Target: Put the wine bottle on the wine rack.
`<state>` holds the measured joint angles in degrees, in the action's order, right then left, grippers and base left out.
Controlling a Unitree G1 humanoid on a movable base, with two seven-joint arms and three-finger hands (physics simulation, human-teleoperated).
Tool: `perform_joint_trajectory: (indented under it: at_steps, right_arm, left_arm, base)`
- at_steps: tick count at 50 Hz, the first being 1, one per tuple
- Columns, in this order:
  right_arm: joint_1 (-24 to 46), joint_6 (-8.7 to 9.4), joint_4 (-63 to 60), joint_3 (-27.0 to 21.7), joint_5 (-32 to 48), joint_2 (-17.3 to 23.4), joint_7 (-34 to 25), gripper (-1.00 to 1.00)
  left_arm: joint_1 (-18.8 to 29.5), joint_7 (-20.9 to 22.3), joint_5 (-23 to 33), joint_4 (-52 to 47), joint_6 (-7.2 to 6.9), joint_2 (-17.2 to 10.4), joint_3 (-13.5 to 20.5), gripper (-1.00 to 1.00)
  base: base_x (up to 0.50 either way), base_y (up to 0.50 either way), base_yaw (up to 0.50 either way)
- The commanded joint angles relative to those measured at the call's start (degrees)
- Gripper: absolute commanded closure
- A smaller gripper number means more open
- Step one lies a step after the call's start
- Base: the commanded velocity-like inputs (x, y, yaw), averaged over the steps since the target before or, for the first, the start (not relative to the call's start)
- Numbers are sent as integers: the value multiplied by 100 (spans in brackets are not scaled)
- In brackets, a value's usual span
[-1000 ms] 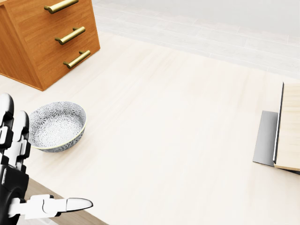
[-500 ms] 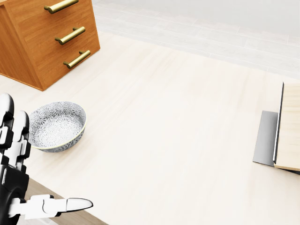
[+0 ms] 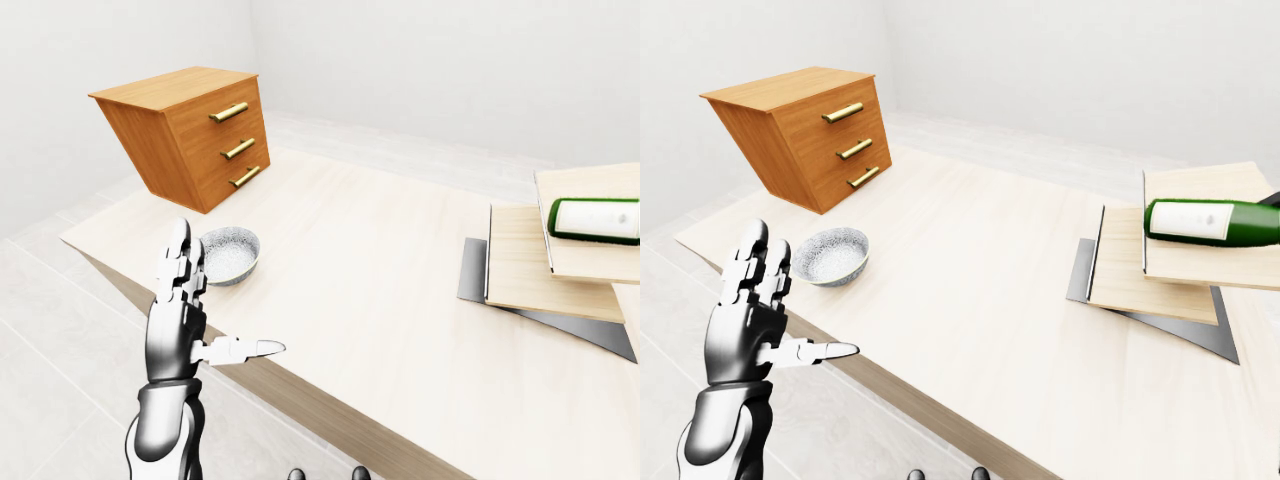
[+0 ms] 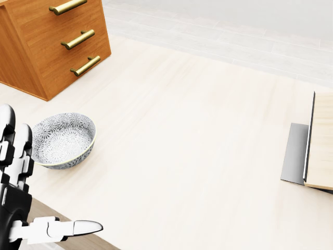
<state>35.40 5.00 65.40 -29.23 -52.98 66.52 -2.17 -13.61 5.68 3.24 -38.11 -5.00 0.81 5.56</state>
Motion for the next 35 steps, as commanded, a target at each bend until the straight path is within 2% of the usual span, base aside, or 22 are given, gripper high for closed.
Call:
perform_joint_trajectory:
  at_steps: [1, 35]
  right_arm:
    - [-77, 0, 11, -12, 4, 63, 2, -100]
    - [-505, 0, 159, -130, -18, 114, -125, -100]
  left_arm:
    - [-4, -1, 9, 8, 0, 5, -10, -100]
    - [4, -13, 25, 19, 0, 2, -34, -100]
  base:
    - [0, 0, 0]
    - [0, 0, 0]
